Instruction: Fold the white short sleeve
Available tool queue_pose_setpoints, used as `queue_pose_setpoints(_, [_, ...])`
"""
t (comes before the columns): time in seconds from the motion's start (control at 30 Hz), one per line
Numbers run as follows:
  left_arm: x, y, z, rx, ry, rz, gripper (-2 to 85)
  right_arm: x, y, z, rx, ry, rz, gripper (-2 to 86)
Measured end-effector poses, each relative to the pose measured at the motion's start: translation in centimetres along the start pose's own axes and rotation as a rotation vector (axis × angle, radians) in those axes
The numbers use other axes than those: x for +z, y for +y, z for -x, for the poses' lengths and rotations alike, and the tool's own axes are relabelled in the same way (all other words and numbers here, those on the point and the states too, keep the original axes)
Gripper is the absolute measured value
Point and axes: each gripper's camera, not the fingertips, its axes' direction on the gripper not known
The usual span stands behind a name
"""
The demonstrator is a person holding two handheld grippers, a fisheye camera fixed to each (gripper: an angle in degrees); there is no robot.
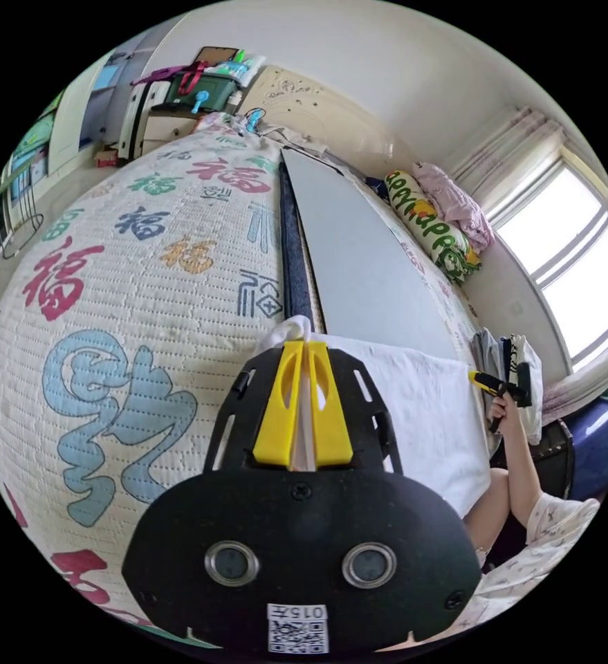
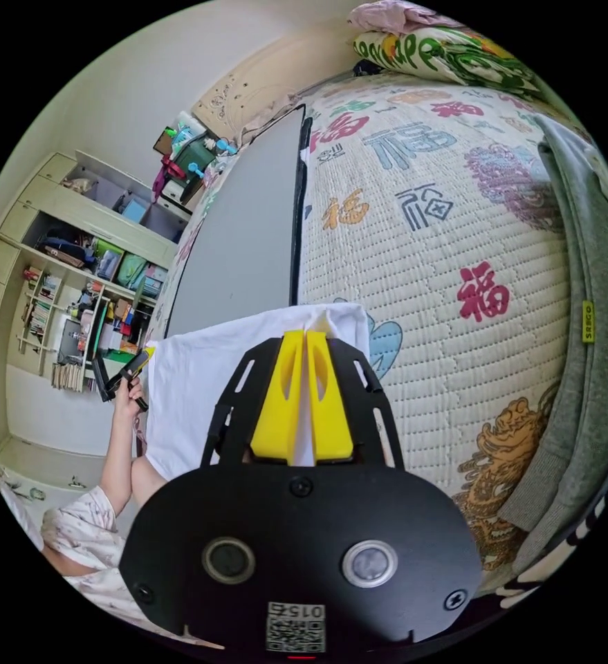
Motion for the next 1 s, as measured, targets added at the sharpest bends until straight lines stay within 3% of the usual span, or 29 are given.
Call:
queue_pose_setpoints(0.17, [-1.5, -2.7, 0.5, -0.006, -0.063, -0.151, 0.0, 0.6, 1.9, -5.5, -0.049, 0.042, -0.126, -0.1])
queue_pose_setpoints(0.3, [0.3, -4.8, 0.0, 0.015, -0.136, -0.156, 0.3, 5.6, 5.4, -10.4, -0.066, 0.12, -0.16, -0.3])
queue_pose_setpoints(0.47, [3.1, -7.6, 0.9, 0.052, -0.193, -0.084, 1.4, 13.3, 14.0, -19.4, -0.096, 0.261, -0.127, -0.6])
queue_pose_setpoints(0.63, [2.5, -9.6, 3.3, 0.016, -0.17, -0.12, 5.3, 12.3, 25.9, -28.4, -0.064, 0.384, -0.194, 0.7])
queue_pose_setpoints(0.7, [2.6, -10.5, 4.4, -0.005, -0.135, -0.121, 7.4, 10.6, 32.5, -26.8, -0.195, 0.437, -0.258, 1.7])
queue_pose_setpoints(0.8, [3.4, -12.1, 5.7, -0.003, -0.065, -0.103, 8.1, 11.1, 48.0, -17.6, -0.534, 0.447, -0.31, 4.4])
queue_pose_setpoints(0.87, [4.2, -13.3, 6.5, 0.005, -0.067, -0.086, 8.2, 15.2, 62.0, -9.5, -0.807, 0.242, -0.234, 6.9])
queue_pose_setpoints(1.0, [5.0, -14.8, 8.4, 0.013, -0.069, -0.056, 8.2, 24.0, 82.0, -0.3, -1.03, -0.031, 0.018, 10.2])
